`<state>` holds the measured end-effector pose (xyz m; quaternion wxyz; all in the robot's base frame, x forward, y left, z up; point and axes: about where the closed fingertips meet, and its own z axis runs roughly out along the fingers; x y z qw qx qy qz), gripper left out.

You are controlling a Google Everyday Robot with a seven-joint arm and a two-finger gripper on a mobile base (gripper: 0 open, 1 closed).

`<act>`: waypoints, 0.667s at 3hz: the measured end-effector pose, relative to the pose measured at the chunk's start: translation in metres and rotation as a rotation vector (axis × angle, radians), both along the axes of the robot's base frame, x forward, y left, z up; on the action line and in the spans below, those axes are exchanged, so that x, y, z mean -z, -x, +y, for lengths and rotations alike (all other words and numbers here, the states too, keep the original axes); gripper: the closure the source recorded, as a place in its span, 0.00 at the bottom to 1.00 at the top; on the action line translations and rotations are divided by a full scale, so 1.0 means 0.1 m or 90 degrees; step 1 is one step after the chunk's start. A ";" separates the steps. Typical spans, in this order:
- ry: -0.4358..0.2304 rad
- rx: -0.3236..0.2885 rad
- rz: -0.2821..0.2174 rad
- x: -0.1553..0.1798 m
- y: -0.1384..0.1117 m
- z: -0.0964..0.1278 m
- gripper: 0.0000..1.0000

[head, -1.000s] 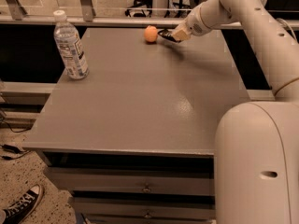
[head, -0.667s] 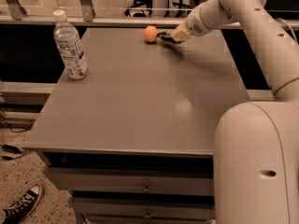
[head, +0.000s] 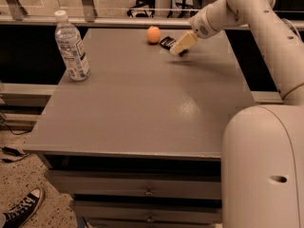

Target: Move rxbar chocolate near orange

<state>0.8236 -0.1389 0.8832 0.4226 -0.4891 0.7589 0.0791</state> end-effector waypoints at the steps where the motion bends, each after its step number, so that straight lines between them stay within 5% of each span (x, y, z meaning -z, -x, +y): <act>1: -0.047 0.003 -0.002 -0.12 0.17 -0.17 0.00; 2: -0.107 0.006 -0.023 -0.33 0.43 -0.44 0.00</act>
Offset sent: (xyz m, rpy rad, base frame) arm -0.1081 -0.1159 0.0657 0.3299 -0.1058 -0.0470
